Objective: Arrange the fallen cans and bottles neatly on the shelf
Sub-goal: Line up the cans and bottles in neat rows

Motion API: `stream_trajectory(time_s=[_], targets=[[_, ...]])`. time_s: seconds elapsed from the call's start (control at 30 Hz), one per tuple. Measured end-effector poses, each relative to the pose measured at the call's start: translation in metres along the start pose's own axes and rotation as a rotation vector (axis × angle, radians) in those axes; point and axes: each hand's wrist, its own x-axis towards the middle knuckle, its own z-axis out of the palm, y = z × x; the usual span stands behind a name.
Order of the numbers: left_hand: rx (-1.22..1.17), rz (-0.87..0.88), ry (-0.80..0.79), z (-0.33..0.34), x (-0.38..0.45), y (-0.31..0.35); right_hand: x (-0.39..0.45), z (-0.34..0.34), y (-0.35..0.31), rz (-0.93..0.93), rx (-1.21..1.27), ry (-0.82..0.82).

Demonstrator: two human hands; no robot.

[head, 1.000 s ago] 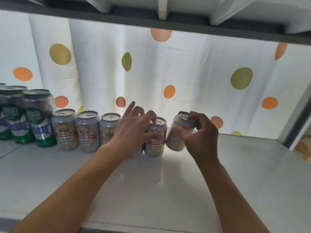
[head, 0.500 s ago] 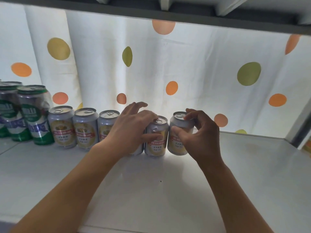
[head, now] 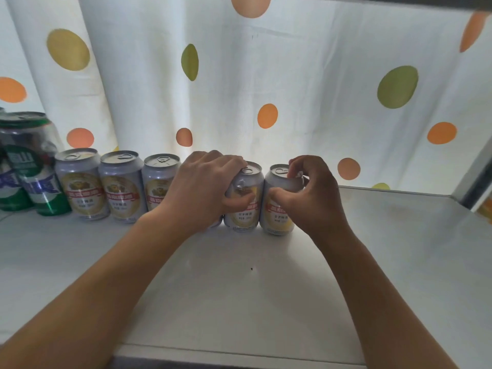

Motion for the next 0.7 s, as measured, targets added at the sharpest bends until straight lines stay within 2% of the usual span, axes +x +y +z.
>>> stream_trajectory(time_s=[0.17,0.33,0.57,0.7], targets=[[-0.004,-0.013,0.032,0.001,0.000,0.003,-0.003,0.000,-0.004,-0.066,-0.077,-0.049],[0.016,-0.047,0.080,0.002,-0.001,0.012,-0.006,-0.001,-0.006,-0.151,-0.121,-0.020],[-0.060,-0.043,0.122,-0.003,-0.016,0.023,-0.025,0.008,-0.033,-0.373,-0.181,-0.003],[-0.076,-0.158,0.198,-0.021,-0.047,0.024,-0.039,0.020,-0.060,-0.460,-0.276,-0.008]])
